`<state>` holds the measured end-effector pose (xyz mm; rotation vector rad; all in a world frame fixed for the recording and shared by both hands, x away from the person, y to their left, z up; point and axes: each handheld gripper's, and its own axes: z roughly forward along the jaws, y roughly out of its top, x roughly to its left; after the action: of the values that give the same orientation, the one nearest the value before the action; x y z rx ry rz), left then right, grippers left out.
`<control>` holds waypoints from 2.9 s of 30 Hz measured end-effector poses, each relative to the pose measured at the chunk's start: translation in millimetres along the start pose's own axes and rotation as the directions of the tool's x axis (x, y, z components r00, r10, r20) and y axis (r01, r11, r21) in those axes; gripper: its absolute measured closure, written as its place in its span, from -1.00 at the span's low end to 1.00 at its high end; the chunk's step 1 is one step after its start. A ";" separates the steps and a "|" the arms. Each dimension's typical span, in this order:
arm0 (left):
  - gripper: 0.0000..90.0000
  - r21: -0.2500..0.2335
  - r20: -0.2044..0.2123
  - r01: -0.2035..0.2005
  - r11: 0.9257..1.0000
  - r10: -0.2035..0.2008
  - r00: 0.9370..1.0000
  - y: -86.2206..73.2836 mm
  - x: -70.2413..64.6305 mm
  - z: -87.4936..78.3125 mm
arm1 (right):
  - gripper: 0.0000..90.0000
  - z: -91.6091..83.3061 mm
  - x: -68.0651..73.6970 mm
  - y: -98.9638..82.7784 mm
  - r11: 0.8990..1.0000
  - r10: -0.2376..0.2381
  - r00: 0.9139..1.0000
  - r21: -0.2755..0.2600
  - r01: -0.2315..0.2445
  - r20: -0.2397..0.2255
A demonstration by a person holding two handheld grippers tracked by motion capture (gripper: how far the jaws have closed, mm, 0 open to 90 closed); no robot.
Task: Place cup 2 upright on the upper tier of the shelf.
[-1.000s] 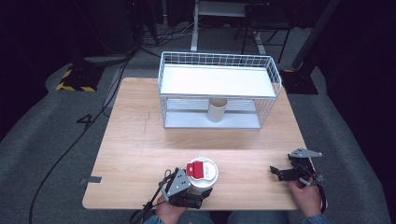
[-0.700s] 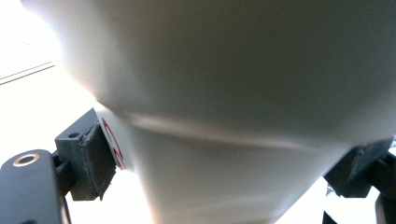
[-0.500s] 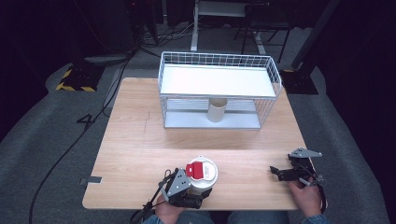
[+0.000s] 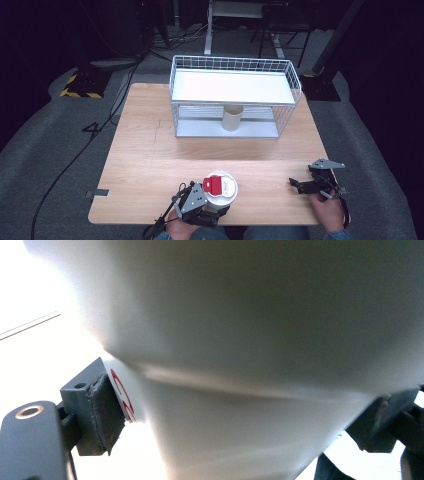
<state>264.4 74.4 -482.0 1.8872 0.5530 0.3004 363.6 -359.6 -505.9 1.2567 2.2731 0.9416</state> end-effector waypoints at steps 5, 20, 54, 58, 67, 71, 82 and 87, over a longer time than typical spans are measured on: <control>-0.70 -0.006 0.005 0.000 1.000 0.001 1.000 7.0 -1.1 -4.5 | -1.00 0.0 0.0 0.0 1.000 0.000 1.000 0.000 0.000 0.000; -0.69 -0.046 -0.028 0.014 0.999 -0.015 0.999 40.6 9.7 -25.8 | -1.00 0.5 0.1 0.3 1.000 0.002 1.000 -0.001 -0.002 0.000; -0.69 -0.064 -0.022 0.051 0.997 -0.053 0.998 108.9 45.5 -32.1 | -1.00 0.7 0.3 0.5 1.000 0.004 1.000 -0.001 -0.004 0.002; -0.69 -0.068 -0.014 0.089 0.994 -0.090 0.996 117.0 55.2 -30.9 | -1.00 1.0 0.6 0.9 1.000 0.006 1.000 0.000 -0.006 0.005; -0.69 -0.087 -0.027 0.061 0.994 -0.064 0.998 141.7 69.2 -29.7 | -1.00 1.2 0.8 1.1 1.000 0.009 1.000 0.000 -0.009 0.007; -0.69 -0.083 -0.033 0.075 0.994 -0.078 0.996 151.7 76.9 -26.2 | -1.00 1.2 0.9 1.1 1.000 0.009 1.000 0.000 -0.009 0.008; -0.69 -0.120 -0.061 0.062 0.991 -0.069 0.996 174.1 93.5 -14.6 | -1.00 1.2 0.9 1.1 1.000 0.010 1.000 0.001 -0.010 0.008; -0.69 -0.138 -0.082 0.049 0.989 -0.060 0.995 187.8 101.6 -11.2 | -1.00 1.2 0.9 1.1 1.000 0.009 1.000 0.001 -0.009 0.008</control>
<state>390.4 79.3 -309.3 1.7313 0.6258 0.3757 364.5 -358.0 -505.9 1.2702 2.2637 0.9379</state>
